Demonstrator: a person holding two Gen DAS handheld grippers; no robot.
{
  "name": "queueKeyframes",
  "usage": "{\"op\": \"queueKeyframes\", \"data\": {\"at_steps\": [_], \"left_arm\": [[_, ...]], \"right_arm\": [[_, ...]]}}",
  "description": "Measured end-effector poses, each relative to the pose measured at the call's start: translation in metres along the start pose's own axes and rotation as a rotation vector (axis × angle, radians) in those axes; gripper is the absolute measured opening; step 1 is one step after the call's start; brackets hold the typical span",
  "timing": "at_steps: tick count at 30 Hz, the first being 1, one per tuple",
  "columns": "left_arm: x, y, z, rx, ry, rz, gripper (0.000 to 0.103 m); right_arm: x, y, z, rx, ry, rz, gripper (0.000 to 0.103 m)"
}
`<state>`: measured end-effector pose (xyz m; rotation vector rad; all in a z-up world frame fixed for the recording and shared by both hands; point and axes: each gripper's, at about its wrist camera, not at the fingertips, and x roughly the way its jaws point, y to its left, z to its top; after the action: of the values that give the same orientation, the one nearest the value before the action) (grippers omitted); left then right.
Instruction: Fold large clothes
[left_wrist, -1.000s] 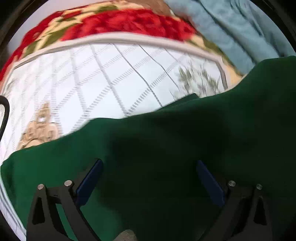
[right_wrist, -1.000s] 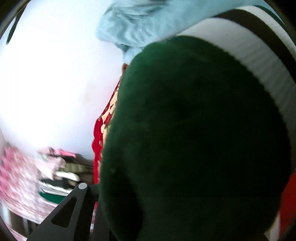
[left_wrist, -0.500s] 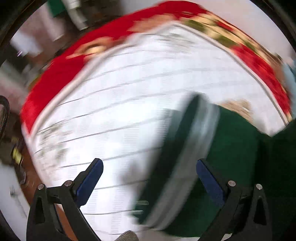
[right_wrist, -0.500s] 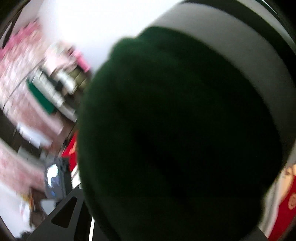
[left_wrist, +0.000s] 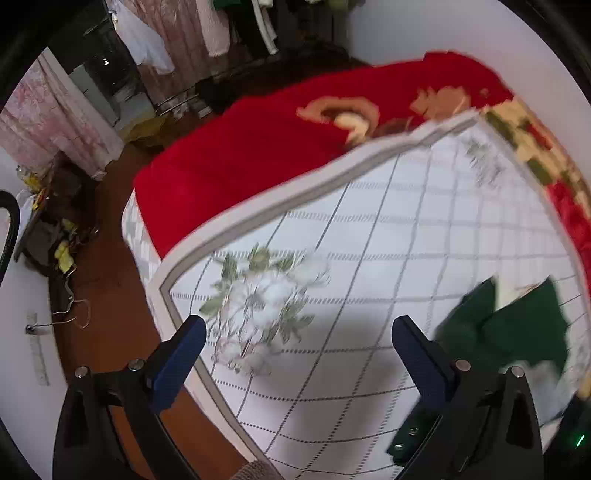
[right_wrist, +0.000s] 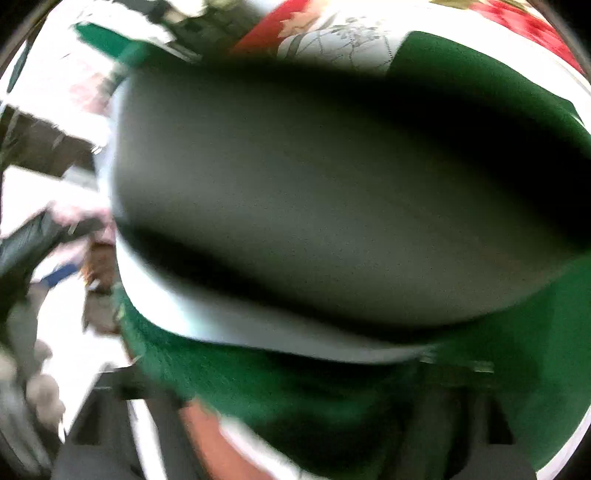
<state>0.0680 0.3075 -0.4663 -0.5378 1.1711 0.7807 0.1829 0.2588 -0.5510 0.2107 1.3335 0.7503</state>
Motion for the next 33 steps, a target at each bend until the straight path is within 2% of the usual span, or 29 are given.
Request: {"op": "queueKeyframes", "data": {"at_steps": [3,5,6,7,9,10,11,12,13,15,16,18,20,21,24,26,28,30,32,33], "left_arm": [[-0.023,-0.015,0.019,0.026,-0.032,-0.078,0.103],[-0.032,-0.036,0.025,0.073,-0.044,-0.127,0.103],[-0.032,-0.047,0.026,0.103,-0.042,-0.144,0.103],[-0.029,-0.061,0.023,0.137,-0.040,-0.161,0.103],[-0.012,-0.091,0.014,0.192,-0.014,-0.180,0.103],[0.004,-0.108,0.005,0.224,0.010,-0.187,0.103],[0.021,-0.122,-0.005,0.257,0.029,-0.168,0.103],[0.039,-0.135,-0.016,0.294,0.049,-0.143,0.103],[0.053,-0.143,-0.023,0.324,0.062,-0.120,0.103],[0.086,-0.156,-0.043,0.388,0.109,-0.057,0.103],[0.099,-0.159,-0.052,0.406,0.138,-0.050,0.103],[0.113,-0.157,-0.060,0.404,0.165,-0.048,0.103],[0.116,-0.154,-0.059,0.411,0.163,-0.041,0.103],[0.118,-0.153,-0.057,0.416,0.167,-0.030,0.103],[0.114,-0.155,-0.047,0.433,0.174,-0.010,0.103],[0.098,-0.163,-0.039,0.462,0.135,-0.002,0.103],[0.074,-0.177,-0.027,0.472,0.093,-0.050,0.103],[0.059,-0.196,-0.018,0.488,0.061,-0.097,0.103],[0.062,-0.224,-0.008,0.490,0.045,-0.120,0.103],[0.075,-0.240,-0.001,0.482,0.056,-0.121,0.103]], "right_arm": [[-0.022,0.012,-0.018,-0.036,0.071,0.066,0.092],[-0.044,-0.011,-0.025,0.052,0.086,0.083,0.091],[-0.054,-0.029,-0.016,0.108,0.079,0.092,0.092],[-0.073,-0.046,-0.024,0.173,0.058,0.083,0.091],[-0.096,-0.085,0.010,0.271,0.029,-0.011,0.091],[-0.073,-0.055,0.007,0.293,0.032,-0.048,0.082],[-0.073,-0.066,0.023,0.320,0.027,-0.084,0.072],[-0.072,-0.089,0.045,0.344,0.017,-0.123,0.051],[-0.070,-0.103,0.053,0.363,0.011,-0.166,0.042],[-0.067,-0.129,0.083,0.385,0.012,-0.220,0.041],[-0.065,-0.123,0.084,0.377,0.015,-0.227,0.041],[-0.040,-0.137,0.102,0.352,0.096,-0.275,0.041],[-0.008,-0.144,0.119,0.337,0.194,-0.328,0.041],[0.006,-0.143,0.118,0.344,0.228,-0.353,0.041],[0.026,-0.132,0.119,0.317,0.233,-0.427,0.041],[0.026,-0.126,0.119,0.342,0.236,-0.407,0.041],[0.002,-0.124,0.114,0.401,0.205,-0.316,0.042],[-0.038,-0.120,0.109,0.443,0.082,-0.244,0.042],[-0.061,-0.119,0.109,0.442,-0.009,-0.264,0.042],[-0.063,-0.124,0.113,0.442,-0.036,-0.265,0.042]]}}
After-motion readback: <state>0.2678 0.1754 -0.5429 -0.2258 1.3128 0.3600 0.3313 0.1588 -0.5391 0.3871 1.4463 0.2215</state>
